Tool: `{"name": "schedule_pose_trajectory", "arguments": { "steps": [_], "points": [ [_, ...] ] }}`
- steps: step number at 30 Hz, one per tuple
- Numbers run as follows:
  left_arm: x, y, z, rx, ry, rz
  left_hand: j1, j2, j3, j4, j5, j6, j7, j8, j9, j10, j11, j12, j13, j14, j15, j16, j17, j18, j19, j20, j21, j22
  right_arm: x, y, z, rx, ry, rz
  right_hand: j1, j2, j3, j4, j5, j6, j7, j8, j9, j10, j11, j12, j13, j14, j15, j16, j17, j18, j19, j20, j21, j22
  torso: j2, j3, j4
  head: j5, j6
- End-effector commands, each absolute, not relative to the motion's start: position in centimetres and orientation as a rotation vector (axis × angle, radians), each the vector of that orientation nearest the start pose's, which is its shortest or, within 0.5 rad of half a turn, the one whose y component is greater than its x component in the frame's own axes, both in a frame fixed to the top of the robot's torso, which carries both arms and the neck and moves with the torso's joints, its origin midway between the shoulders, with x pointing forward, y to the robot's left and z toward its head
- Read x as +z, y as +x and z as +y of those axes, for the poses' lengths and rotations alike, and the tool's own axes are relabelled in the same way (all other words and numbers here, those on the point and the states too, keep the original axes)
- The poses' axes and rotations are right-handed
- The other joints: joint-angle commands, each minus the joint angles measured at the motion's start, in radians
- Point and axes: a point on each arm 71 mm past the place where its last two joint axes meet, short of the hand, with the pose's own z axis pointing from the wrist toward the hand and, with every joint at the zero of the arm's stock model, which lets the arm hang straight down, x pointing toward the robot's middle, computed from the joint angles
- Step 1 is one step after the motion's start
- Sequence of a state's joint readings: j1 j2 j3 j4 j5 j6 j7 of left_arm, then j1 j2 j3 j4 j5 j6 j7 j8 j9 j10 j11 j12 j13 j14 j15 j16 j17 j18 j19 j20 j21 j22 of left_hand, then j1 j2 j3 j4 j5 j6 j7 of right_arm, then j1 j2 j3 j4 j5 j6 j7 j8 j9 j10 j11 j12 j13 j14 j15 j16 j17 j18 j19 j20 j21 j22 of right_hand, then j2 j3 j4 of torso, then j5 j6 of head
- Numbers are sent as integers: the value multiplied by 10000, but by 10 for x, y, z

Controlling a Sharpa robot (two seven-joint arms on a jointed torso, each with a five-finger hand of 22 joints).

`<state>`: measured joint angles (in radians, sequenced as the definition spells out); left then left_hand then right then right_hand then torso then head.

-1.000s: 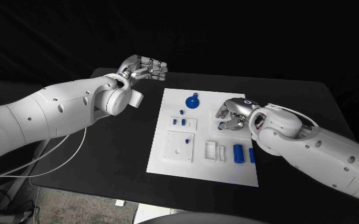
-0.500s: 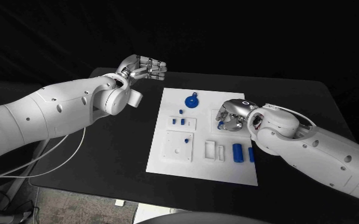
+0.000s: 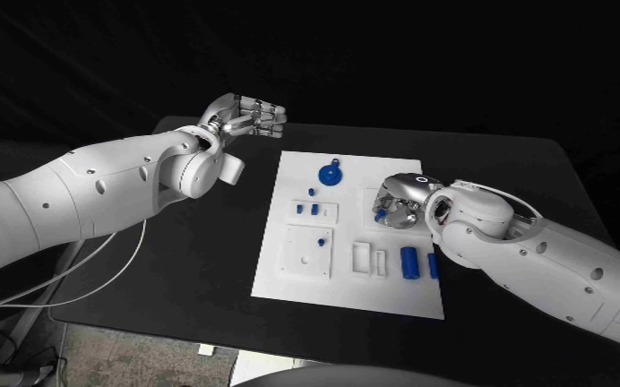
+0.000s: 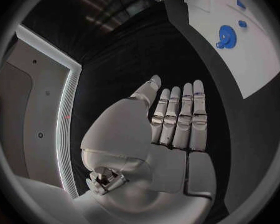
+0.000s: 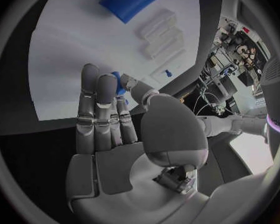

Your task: Assemble the parts on the task board

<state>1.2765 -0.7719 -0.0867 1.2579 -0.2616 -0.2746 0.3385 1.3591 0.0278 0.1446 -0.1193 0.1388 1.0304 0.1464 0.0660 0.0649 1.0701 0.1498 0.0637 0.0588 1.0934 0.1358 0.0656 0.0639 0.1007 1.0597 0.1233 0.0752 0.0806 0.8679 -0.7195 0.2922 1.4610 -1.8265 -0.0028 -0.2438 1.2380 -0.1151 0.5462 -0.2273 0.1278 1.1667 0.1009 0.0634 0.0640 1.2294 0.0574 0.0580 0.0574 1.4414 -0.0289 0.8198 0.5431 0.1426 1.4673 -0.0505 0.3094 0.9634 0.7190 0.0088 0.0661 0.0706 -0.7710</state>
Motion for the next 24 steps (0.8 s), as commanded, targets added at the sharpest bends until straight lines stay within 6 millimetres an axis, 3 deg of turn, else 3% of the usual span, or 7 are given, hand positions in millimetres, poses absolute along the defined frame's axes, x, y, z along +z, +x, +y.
{"name": "schedule_pose_trajectory", "arguments": {
  "steps": [1, 9, 16, 24],
  "points": [
    [-168, 542, 249, -13103, -8304, 14632, -15, 56, 22, 55, 2, 30, -11, -35, -4, -53, -30, -29, -12, 7, 49, -41, -5, -15, 42, 30, 49, -13, -249, 473, -170, 4399, -2992, 18705, 50, 185, 179, -12, -251, 170, -14, 9, 23, 173, -28, 45, 10, -9, -110, -7, 21, -144, 141, -108, 90, 57, -1, -4, -1, -5, -9],
    [-168, 542, 249, -13111, -8299, 14633, -17, 69, 29, 73, 0, 31, -13, -33, -3, -57, -29, -30, -13, 1, 51, -43, -6, -14, 41, 30, 48, -15, -245, 473, -167, 5071, -2509, 17872, 228, 376, 600, -137, -514, 1008, -215, 46, 171, 1195, -325, 44, 43, -6, -307, -30, 39, -243, 100, -283, 162, 231, 2, -5, 5, -7, -43],
    [-168, 542, 249, -13120, -8294, 14639, -17, 69, 29, 73, 0, 31, -13, -33, -3, -57, -29, -30, -13, 1, 51, -43, -6, -14, 41, 30, 48, -15, -241, 474, -168, 5324, -2089, 17376, 121, 322, 915, -186, -535, 1129, -253, 12, 241, 1332, -363, 38, 44, 36, -362, -98, 58, -314, 78, -371, 203, 438, -3, -7, 8, 19, -28],
    [-168, 544, 250, -13079, -8295, 14597, -20, 74, 41, 77, 9, 30, -13, -35, -4, -57, -29, -30, -13, 0, 50, -43, -6, -14, 43, 30, 48, -14, -235, 477, -172, 5896, -1279, 17490, 99, 326, 923, -195, -462, 1155, -265, 11, 251, 1349, -371, 36, 43, 36, -394, -114, 78, -309, 88, -399, 188, 492, -11, -6, 5, 186, -25]
  ]
}}
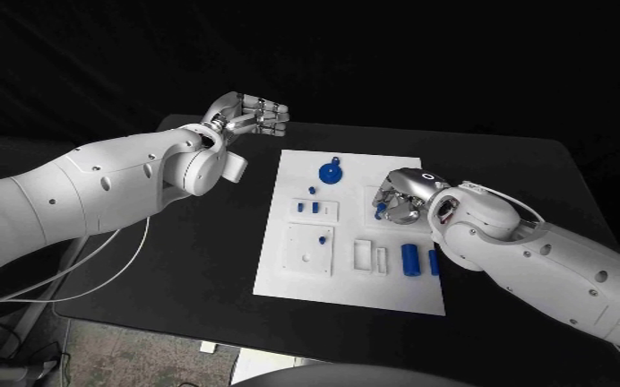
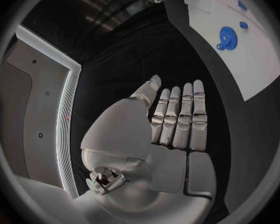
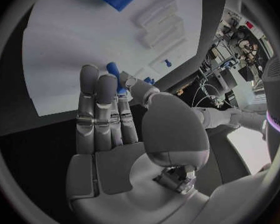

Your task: Assemble the parts on the task board

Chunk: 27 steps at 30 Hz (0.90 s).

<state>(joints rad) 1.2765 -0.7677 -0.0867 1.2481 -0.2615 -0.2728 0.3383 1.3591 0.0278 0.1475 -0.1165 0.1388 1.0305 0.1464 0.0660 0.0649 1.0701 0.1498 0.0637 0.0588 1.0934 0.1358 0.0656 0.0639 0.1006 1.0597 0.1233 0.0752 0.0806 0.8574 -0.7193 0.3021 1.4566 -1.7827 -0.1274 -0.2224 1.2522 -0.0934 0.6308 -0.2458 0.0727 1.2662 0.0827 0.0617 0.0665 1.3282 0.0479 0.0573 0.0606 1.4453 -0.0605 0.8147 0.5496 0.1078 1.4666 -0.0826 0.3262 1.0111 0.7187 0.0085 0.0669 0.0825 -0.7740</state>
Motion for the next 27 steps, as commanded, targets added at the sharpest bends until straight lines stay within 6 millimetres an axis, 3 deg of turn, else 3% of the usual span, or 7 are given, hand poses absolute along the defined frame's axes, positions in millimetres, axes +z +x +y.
{"name": "schedule_pose_trajectory", "arguments": {
  "steps": [1, 9, 18, 27],
  "points": [
    [-168, 544, 250, -13072, -8296, 14593, -20, 75, 12, 49, 9, 30, -13, -34, -4, -57, -29, -30, -13, 0, 50, -43, -6, -14, 43, 30, 48, -15, -233, 477, -172, 5974, -1202, 17494, -43, 109, 76, -10, 89, 160, -83, 27, 226, 361, -276, 43, 11, -4, -78, -63, 12, 39, 94, -78, 19, 16, -9, -5, -7, 71, 4],
    [-168, 545, 249, -13068, -8293, 14591, -20, 75, 12, 49, 9, 30, -13, -34, -4, -57, -29, -30, -13, 0, 50, -43, -6, -14, 43, 30, 48, -15, -214, 470, -159, 6980, -896, 17397, -87, 149, 12, -57, 218, 175, -88, 27, 225, 371, -280, 41, 10, 1, -93, -81, 35, 33, 112, -94, -18, 64, -4, -9, -18, 134, 5],
    [-168, 545, 246, -13121, -8267, 14615, -20, 75, 12, 49, 9, 30, -13, -34, -4, -57, -29, -30, -13, 0, 50, -43, -6, -14, 43, 30, 48, -15, -202, 456, -123, 8103, -1415, 17207, -122, 214, -58, -115, 294, 169, -86, 28, 218, 363, -278, 41, 10, 7, -93, -111, 45, 27, 123, -95, -74, 106, -7, -18, -14, 328, -1],
    [-169, 547, 241, -13166, -8234, 14619, -20, 75, 12, 49, 9, 30, -13, -34, -4, -57, -29, -30, -13, 0, 50, -43, -6, -14, 43, 30, 48, -15, -215, 433, -73, 8658, -2979, 16967, -129, 239, -70, -163, 325, 173, -88, 29, 216, 365, -277, 41, 9, 10, -91, -122, 51, 29, 131, -94, -101, 136, 5, -7, 27, 530, -39]
  ]
}}
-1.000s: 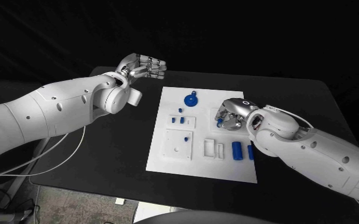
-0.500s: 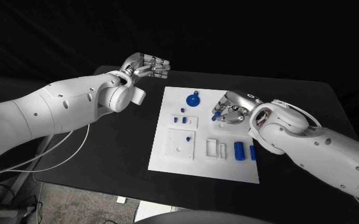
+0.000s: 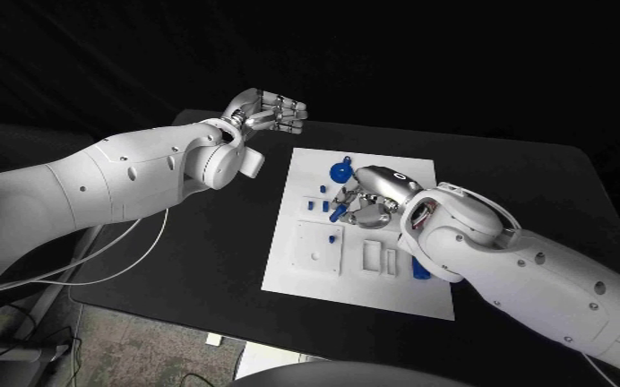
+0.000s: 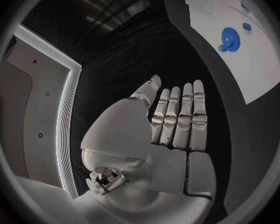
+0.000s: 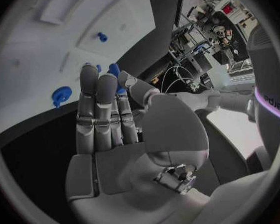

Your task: Assemble the parts on the task board

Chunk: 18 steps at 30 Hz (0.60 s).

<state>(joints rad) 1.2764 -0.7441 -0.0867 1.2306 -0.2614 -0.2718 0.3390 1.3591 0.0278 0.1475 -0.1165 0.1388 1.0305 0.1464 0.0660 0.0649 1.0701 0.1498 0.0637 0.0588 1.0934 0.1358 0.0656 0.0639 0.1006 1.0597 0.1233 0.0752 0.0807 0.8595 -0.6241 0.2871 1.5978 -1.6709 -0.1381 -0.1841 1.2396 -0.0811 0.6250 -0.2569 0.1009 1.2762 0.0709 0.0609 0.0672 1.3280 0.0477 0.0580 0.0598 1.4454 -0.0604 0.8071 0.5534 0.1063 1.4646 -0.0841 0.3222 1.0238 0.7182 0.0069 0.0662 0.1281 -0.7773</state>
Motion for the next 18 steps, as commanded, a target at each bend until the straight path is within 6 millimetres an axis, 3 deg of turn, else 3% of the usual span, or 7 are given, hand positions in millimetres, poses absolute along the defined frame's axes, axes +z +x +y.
{"name": "schedule_pose_trajectory", "arguments": {
  "steps": [1, 10, 18],
  "points": [
    [-169, 547, 240, -13173, -8230, 14622, -20, 75, 12, 49, 9, 30, -13, -35, -4, -58, -29, -30, -12, 0, 50, -43, -6, -14, 43, 30, 48, -16, -218, 431, -69, 8692, -3148, 16955, -3, 116, -12, -51, 44, 73, 30, 37, 209, 367, -275, 34, 16, 8, -93, -46, 13, 43, 151, -78, -61, 8, 5, 13, 24, 97, -14],
    [-169, 548, 235, -13261, -8188, 14667, -20, 75, 12, 49, 9, 30, -13, -35, -4, -58, -29, -30, -12, 0, 50, -43, -6, -14, 43, 30, 48, -16, -237, 414, -46, 8674, -4220, 16996, -16, 126, -8, -101, 69, 87, 27, 35, 203, 375, -276, 33, 16, 13, -93, -51, 21, 47, 164, -79, -85, 51, 10, 11, 4, 291, -78],
    [-169, 548, 233, -13305, -8172, 14696, -20, 75, 12, 49, 9, 30, -13, -35, -4, -58, -29, -30, -12, 0, 50, -43, -6, -14, 43, 30, 48, -16, -251, 408, -40, 8488, -4713, 17151, -26, 129, -4, -120, 85, 94, 25, 34, 199, 378, -275, 32, 15, 13, -94, -47, 31, 49, 167, -79, -98, 80, 14, 31, 8, 345, -126]
  ]
}}
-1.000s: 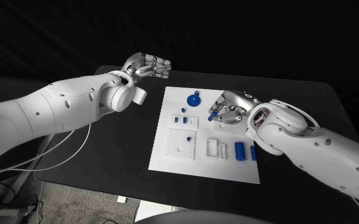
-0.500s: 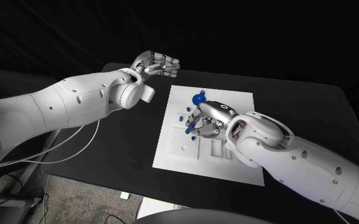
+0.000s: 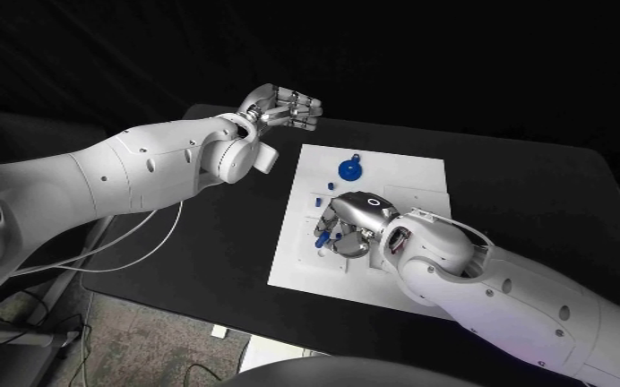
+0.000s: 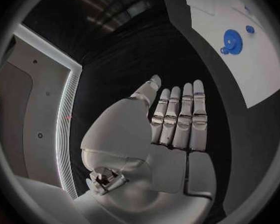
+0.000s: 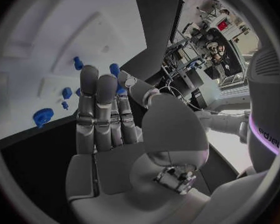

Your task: Assemble the parts on the task board

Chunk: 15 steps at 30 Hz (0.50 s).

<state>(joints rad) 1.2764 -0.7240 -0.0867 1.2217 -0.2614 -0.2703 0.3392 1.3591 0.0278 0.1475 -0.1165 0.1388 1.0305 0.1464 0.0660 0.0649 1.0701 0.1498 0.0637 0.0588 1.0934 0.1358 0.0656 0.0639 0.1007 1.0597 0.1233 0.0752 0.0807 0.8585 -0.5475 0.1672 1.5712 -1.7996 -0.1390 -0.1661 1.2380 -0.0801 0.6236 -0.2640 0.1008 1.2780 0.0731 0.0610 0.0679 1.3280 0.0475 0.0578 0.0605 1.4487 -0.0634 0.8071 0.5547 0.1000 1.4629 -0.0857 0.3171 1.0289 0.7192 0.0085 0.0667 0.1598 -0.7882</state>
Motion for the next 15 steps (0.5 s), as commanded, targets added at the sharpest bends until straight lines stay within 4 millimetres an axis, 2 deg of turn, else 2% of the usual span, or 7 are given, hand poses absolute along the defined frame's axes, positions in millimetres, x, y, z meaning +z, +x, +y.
{"name": "schedule_pose_trajectory", "arguments": {
  "steps": [1, 15],
  "points": [
    [-169, 548, 233, -13309, -8171, 14698, -20, 75, 12, 49, 9, 30, -13, -35, -4, -57, -29, -30, -13, 0, 50, -43, -6, -14, 42, 30, 48, -16, -252, 408, -39, 8466, -4761, 17164, -10, 119, 11, -49, 85, 76, 2, 33, 192, 379, -274, 34, 9, -20, -63, -47, 18, 113, 184, -64, -46, 29, 2, 15, 3, 35, -21],
    [-169, 548, 233, -13314, -8174, 14709, -34, 83, 38, 40, 11, 14, -7, -36, -4, -67, -25, -30, -13, -5, 53, -42, -6, -14, 34, 32, 45, -18, -263, 407, -37, 8100, -5030, 17177, -16, 119, 25, -76, 91, 90, -1, 32, 182, 389, -275, 35, 9, -16, -65, -43, 29, 118, 197, -64, -65, 74, -3, 6, -2, 32, -70]
  ]
}}
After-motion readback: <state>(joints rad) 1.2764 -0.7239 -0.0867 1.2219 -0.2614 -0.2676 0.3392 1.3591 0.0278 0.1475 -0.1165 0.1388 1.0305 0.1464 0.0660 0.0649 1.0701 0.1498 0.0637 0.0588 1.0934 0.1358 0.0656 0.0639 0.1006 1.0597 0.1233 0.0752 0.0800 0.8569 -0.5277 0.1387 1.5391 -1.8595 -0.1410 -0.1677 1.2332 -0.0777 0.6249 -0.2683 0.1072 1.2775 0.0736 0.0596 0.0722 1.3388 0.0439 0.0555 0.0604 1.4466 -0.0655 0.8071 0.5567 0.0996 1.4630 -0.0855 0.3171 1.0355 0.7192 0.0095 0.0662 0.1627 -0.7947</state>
